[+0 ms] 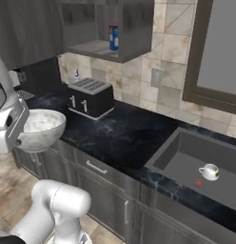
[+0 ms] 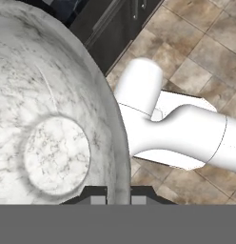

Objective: Pick the mug and place it in the sink. Pick the bowl and place it in the open cabinet and then close the cabinet.

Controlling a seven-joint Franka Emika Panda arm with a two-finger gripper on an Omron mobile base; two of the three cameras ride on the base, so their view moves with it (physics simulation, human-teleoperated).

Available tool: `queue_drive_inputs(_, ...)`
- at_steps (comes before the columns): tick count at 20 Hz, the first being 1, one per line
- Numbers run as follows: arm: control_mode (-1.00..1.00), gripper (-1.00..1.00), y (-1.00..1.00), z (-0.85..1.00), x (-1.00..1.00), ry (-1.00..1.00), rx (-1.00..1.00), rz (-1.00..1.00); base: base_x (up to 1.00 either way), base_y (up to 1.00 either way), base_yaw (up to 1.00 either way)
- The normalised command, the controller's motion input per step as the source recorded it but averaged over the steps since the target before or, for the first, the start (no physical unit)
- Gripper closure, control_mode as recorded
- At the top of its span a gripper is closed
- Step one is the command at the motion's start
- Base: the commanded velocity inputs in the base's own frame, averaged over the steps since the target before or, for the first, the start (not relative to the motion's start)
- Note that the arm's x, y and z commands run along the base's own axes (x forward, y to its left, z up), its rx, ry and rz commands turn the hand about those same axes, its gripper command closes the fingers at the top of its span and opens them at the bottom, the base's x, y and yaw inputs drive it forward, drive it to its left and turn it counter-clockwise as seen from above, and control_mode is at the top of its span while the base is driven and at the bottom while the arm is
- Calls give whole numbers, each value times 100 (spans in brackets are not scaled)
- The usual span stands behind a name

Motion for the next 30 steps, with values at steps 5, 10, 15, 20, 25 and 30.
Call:
queue_drive_inputs(5,100,100,0,0,0,0,0,0,26,1,15)
queue_drive_inputs(10,100,100,0,0,0,0,0,0,41,-10,17)
queue_drive_inputs(15,100,100,0,0,0,0,0,0,64,-33,9)
queue_drive_inputs(20,100,100,0,0,0,0,0,0,47,-23,6)
queue_drive_inputs(25,100,100,0,0,0,0,0,0,51,0,0)
queue_drive_inputs(30,100,100,0,0,0,0,0,0,54,-5,1)
